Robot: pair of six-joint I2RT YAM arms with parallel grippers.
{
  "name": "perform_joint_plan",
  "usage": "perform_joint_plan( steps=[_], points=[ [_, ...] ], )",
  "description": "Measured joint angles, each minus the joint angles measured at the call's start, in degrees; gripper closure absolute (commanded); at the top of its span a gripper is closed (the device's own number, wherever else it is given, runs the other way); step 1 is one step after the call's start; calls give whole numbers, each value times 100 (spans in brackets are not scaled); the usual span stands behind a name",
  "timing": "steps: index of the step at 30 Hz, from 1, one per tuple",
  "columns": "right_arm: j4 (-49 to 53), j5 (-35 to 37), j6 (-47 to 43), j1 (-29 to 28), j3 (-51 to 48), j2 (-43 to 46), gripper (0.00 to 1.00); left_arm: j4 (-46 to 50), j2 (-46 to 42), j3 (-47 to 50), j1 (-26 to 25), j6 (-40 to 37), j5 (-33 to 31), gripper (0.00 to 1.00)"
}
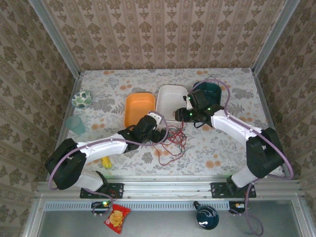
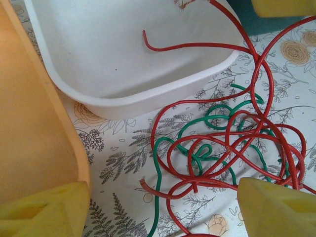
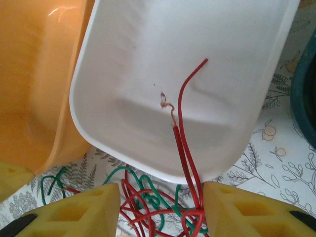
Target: Untangle the cables
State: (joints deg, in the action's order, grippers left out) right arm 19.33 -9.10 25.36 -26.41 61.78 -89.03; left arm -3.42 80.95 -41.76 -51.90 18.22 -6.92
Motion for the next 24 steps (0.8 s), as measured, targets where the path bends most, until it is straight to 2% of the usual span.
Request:
perform_joint_plan(
  steps=[7, 15, 24],
  points=[
    [188, 256, -39, 0, 116, -101, 53, 0, 7, 0, -55, 0, -2, 21],
    [282, 684, 55, 131, -120, 195, 53, 0, 149, -7, -63, -26, -2, 21],
    [339, 730, 144, 304, -205, 175, 54, -2, 162, -44, -131, -44, -37, 21]
  ],
)
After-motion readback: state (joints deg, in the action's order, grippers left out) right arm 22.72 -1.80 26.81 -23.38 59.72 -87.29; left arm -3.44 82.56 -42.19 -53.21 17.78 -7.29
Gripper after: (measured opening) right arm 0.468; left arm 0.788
